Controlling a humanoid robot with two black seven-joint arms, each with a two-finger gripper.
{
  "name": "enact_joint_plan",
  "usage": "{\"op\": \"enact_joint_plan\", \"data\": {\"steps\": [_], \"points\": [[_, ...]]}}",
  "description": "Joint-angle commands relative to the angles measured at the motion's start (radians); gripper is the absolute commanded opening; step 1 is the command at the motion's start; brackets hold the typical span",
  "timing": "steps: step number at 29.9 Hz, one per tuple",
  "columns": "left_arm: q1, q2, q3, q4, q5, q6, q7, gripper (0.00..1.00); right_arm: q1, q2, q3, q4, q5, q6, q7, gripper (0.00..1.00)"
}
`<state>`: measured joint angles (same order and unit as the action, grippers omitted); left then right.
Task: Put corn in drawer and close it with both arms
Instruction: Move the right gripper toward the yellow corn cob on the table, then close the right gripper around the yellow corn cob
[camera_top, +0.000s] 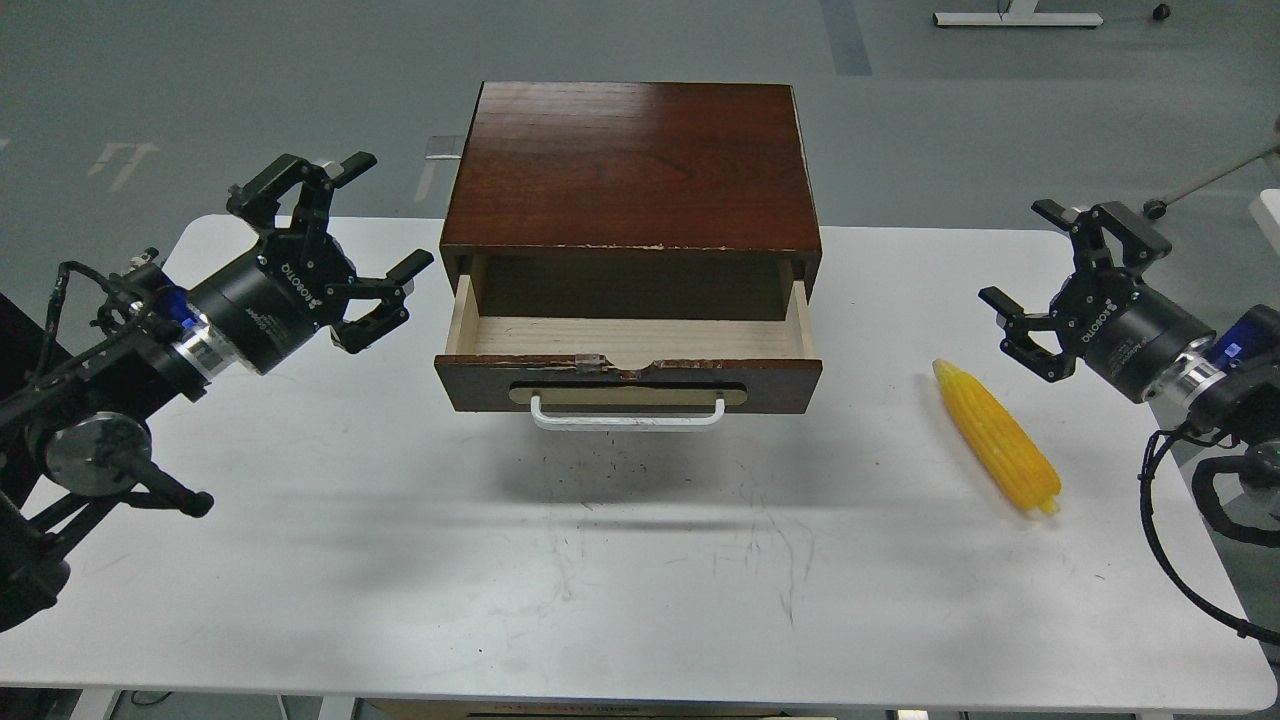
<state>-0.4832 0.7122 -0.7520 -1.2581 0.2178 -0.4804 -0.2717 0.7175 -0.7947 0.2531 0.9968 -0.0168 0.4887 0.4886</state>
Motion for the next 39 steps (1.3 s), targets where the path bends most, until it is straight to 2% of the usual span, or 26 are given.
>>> {"op": "enact_joint_plan", "data": {"steps": [1, 12, 16, 25, 30, 31, 35, 39], "points": [[0.012, -0.005, -0.012, 0.0, 0.0, 0.002, 0.0, 1.0, -0.001, 0.0, 0.0, 0.002, 0.0, 0.0, 0.0, 1.0], [0.017, -0.004, -0.026, 0.0, -0.009, -0.001, -0.001, 1.0, 0.026, -0.04, -0.005, 0.023, -0.084, 0.0, 0.0, 1.0], [0.015, -0.002, -0.033, 0.0, -0.011, 0.0, -0.001, 1.0, 0.089, -0.127, -0.006, 0.045, -0.352, 0.0, 0.0, 1.0], [0.017, -0.005, -0.035, -0.001, -0.009, 0.003, 0.0, 1.0, 0.117, -0.182, -0.014, 0.037, -0.944, -0.002, 0.0, 1.0], [0.015, -0.004, -0.035, -0.003, -0.009, 0.003, 0.0, 1.0, 0.111, -0.175, -0.127, 0.004, -1.124, -0.12, 0.0, 1.0], [0.015, -0.004, -0.035, -0.003, -0.009, 0.003, 0.0, 1.0, 0.111, -0.175, -0.127, 0.003, -1.124, -0.121, 0.0, 1.0], [0.015, -0.002, -0.036, -0.006, -0.011, 0.002, 0.0, 1.0, 0.118, -0.118, -0.245, -0.049, -1.144, -0.229, 0.0, 1.0], [0.015, -0.003, -0.036, -0.006, -0.011, 0.003, 0.0, 1.0, 0.12, -0.103, -0.268, -0.084, -1.204, -0.243, 0.0, 1.0]]}}
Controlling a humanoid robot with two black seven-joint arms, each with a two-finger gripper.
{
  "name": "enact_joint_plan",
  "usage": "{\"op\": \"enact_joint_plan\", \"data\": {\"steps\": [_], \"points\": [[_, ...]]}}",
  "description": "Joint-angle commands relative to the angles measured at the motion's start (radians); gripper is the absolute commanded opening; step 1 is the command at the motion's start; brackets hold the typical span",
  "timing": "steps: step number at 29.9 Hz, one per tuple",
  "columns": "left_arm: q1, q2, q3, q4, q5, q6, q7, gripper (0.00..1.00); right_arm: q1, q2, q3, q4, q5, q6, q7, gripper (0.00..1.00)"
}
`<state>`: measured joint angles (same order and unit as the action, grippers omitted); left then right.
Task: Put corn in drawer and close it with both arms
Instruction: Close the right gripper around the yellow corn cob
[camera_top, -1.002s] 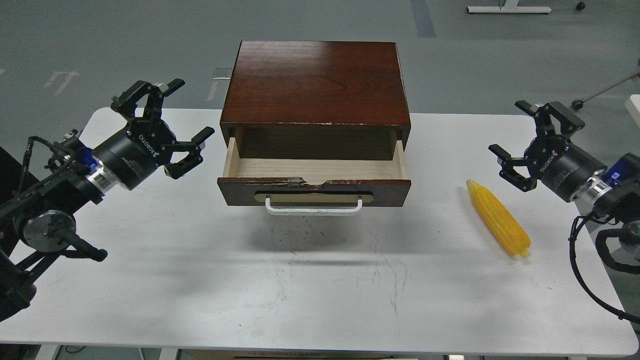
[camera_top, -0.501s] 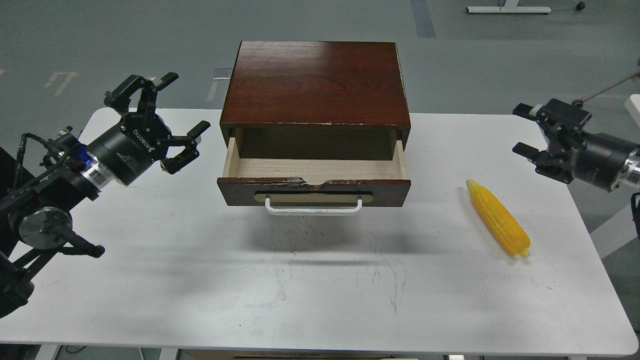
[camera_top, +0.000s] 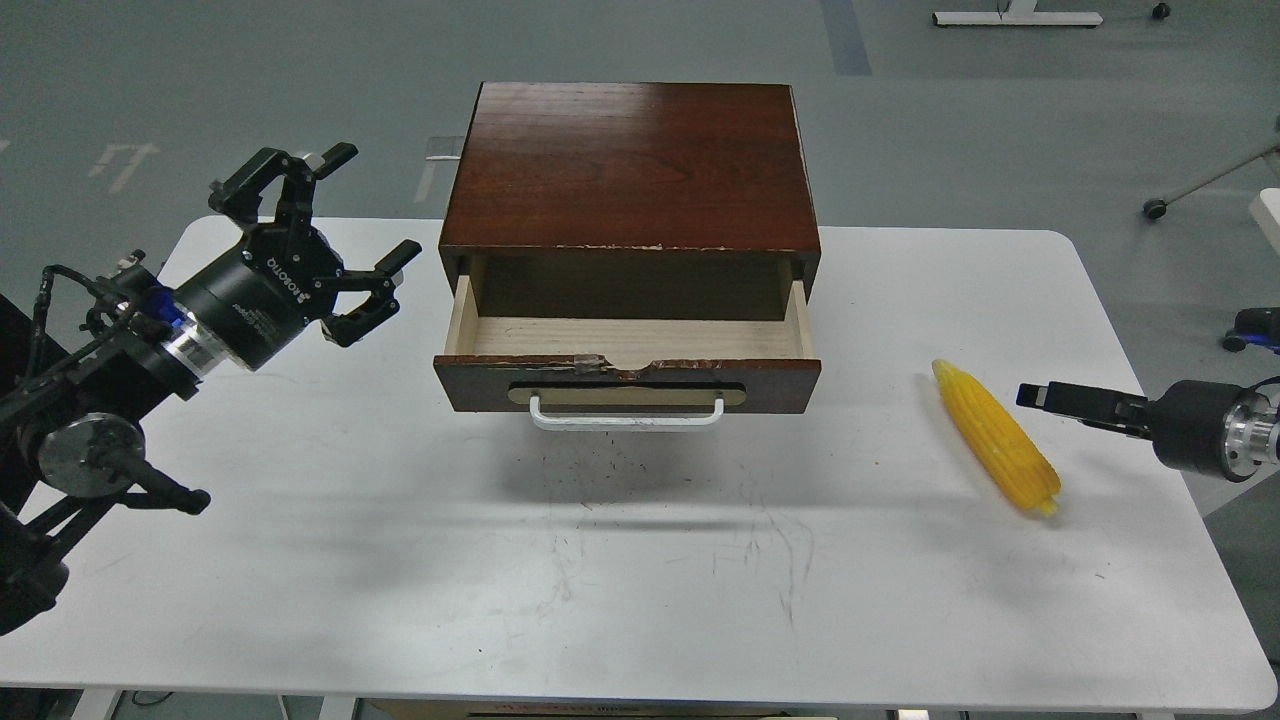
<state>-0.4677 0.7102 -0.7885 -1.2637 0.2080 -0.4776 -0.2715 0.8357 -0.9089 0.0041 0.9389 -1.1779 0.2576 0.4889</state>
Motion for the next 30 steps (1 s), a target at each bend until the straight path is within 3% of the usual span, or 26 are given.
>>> {"op": "enact_joint_plan", "data": {"steps": [1, 11, 18, 19, 22, 25, 30], "points": [[0.0, -0.001, 0.0, 0.0, 0.001, -0.001, 0.0, 1.0, 0.002, 0.013, -0.019, -0.031, -0.052, -0.012, 0.0, 1.0], [0.0, -0.006, 0.0, 0.0, 0.001, 0.001, 0.0, 1.0, 0.017, 0.084, -0.067, -0.057, -0.074, -0.012, 0.0, 1.0], [0.0, -0.003, -0.009, -0.002, -0.001, 0.001, 0.0, 1.0, 0.029, 0.108, -0.099, -0.063, -0.074, -0.031, 0.0, 0.91], [0.0, -0.003, -0.015, -0.003, -0.001, 0.001, 0.0, 1.0, 0.026, 0.108, -0.101, -0.063, -0.074, -0.037, 0.0, 0.88], [0.0, -0.003, -0.015, -0.003, -0.001, 0.001, 0.0, 1.0, 0.02, 0.108, -0.107, -0.06, -0.074, -0.037, 0.0, 0.63], [0.0, -0.003, -0.015, -0.003, 0.001, 0.002, 0.0, 1.0, 0.022, 0.108, -0.124, -0.055, -0.072, -0.037, 0.0, 0.47], [0.0, -0.001, -0.015, -0.005, -0.001, 0.001, 0.0, 1.0, 0.023, 0.099, -0.128, -0.049, -0.071, -0.037, 0.0, 0.28]]}}
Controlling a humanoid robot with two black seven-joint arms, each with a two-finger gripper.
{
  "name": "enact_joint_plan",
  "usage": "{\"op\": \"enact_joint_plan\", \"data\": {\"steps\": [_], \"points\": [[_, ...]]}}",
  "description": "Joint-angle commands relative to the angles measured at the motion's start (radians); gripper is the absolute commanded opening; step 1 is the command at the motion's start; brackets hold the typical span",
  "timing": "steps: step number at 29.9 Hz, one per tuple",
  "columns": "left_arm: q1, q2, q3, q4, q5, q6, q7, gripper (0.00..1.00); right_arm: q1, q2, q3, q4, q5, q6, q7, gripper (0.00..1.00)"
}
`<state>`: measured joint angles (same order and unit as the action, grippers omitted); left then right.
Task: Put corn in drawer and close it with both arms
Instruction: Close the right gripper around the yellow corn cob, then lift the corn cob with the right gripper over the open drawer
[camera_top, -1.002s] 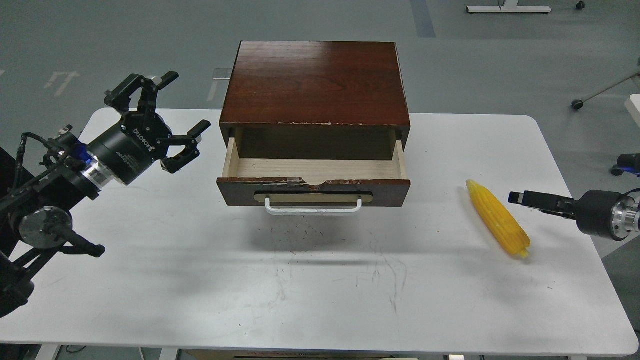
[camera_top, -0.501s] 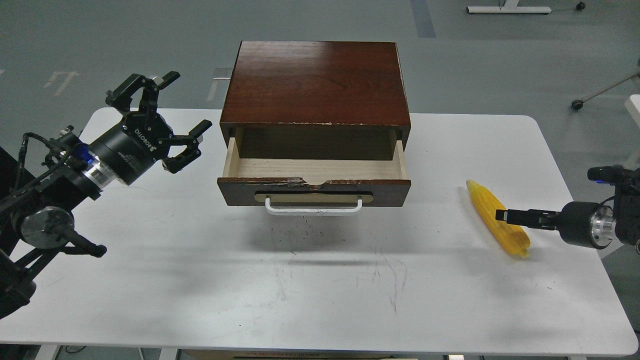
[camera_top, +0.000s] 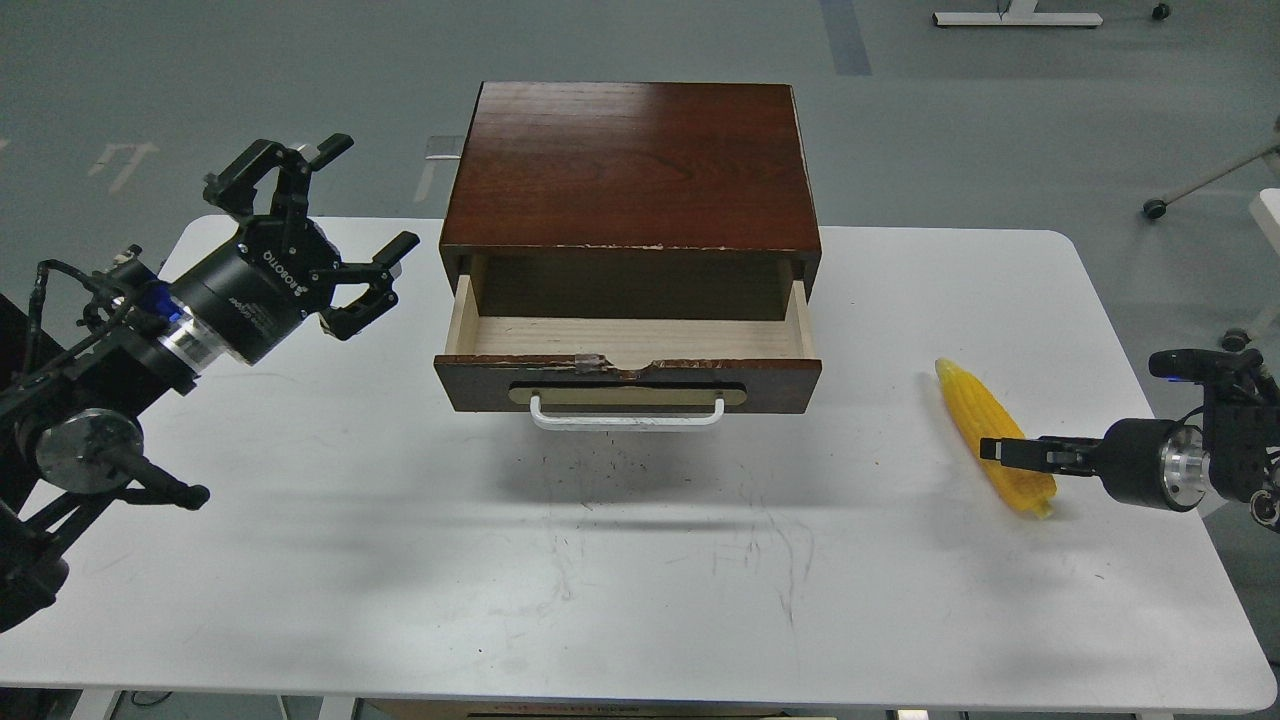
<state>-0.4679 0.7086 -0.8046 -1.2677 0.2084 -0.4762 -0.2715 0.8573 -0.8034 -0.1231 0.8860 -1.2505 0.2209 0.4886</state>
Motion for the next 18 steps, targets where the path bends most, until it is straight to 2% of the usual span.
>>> {"op": "enact_joint_plan", "data": {"steps": [1, 6, 12, 18], "points": [[0.0, 0.0, 0.001, -0.001, 0.0, -0.001, 0.0, 1.0, 0.006, -0.01, -0.001, 0.011, 0.006, -0.002, 0.0, 0.21], [-0.001, 0.002, -0.001, -0.001, 0.0, -0.001, 0.0, 1.0, 0.074, -0.062, 0.011, 0.085, 0.013, -0.003, 0.0, 0.18], [-0.003, 0.002, -0.001, -0.002, 0.0, -0.001, 0.0, 1.0, 0.308, -0.128, 0.006, 0.18, 0.02, 0.005, 0.0, 0.19], [-0.006, 0.006, -0.001, -0.002, 0.002, -0.001, 0.0, 1.0, 0.515, -0.109, -0.021, 0.237, 0.019, 0.015, 0.0, 0.2]]}}
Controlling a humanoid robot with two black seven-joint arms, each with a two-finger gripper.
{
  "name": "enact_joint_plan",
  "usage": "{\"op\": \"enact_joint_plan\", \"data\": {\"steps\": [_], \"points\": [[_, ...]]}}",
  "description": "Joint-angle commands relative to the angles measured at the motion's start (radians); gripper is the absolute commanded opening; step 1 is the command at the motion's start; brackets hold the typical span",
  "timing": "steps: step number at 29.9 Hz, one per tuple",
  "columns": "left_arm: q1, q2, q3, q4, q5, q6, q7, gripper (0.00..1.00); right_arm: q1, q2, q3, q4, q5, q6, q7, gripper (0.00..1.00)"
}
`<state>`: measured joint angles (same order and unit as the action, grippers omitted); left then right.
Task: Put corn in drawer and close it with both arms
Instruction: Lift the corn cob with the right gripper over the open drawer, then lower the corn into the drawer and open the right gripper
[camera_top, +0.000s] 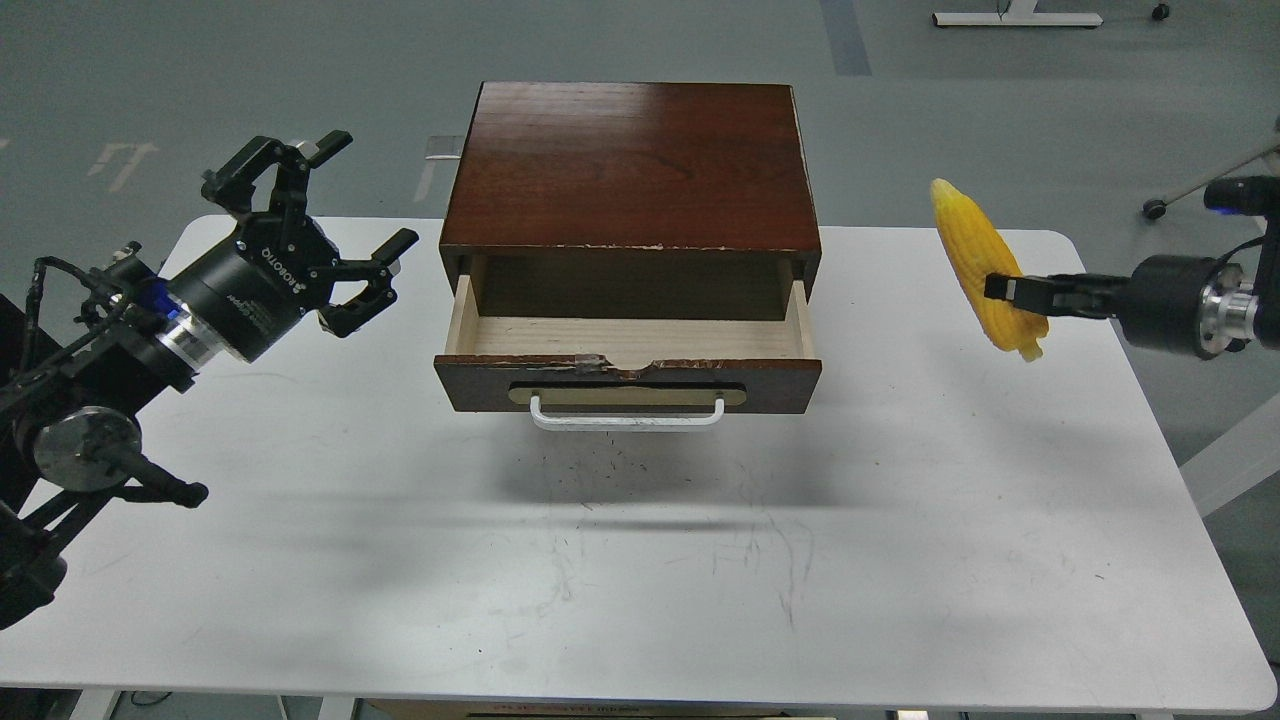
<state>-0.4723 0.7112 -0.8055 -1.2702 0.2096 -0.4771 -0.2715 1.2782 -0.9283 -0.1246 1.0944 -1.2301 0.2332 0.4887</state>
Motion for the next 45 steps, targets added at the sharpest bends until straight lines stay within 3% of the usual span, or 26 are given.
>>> {"op": "enact_joint_plan", "data": {"steps": [1, 9, 18, 22, 31, 42, 45], "points": [[-0.002, 0.004, 0.0, 0.0, 0.001, 0.0, 0.0, 1.0, 0.114, 0.026, -0.03, 0.038, -0.003, 0.003, 0.0, 0.21], [-0.002, 0.019, 0.0, 0.0, 0.004, 0.0, 0.001, 1.0, 0.41, 0.176, -0.236, 0.102, -0.011, 0.002, 0.0, 0.21], [-0.002, 0.028, 0.0, 0.0, 0.004, 0.002, 0.001, 1.0, 0.585, 0.408, -0.355, 0.104, -0.101, -0.011, 0.0, 0.21], [0.0, 0.039, 0.0, 0.0, 0.004, 0.0, 0.001, 1.0, 0.602, 0.46, -0.372, 0.102, -0.175, -0.017, 0.0, 0.21], [-0.002, 0.039, 0.003, 0.0, 0.007, -0.002, 0.0, 1.0, 0.605, 0.588, -0.492, 0.079, -0.281, -0.156, 0.0, 0.21], [0.0, 0.037, 0.006, -0.001, 0.007, -0.002, 0.0, 1.0, 0.566, 0.724, -0.566, 0.012, -0.281, -0.19, 0.0, 0.21], [0.0, 0.039, 0.005, -0.001, 0.007, -0.002, 0.0, 1.0, 0.549, 0.755, -0.567, -0.014, -0.281, -0.199, 0.0, 0.25]]}}
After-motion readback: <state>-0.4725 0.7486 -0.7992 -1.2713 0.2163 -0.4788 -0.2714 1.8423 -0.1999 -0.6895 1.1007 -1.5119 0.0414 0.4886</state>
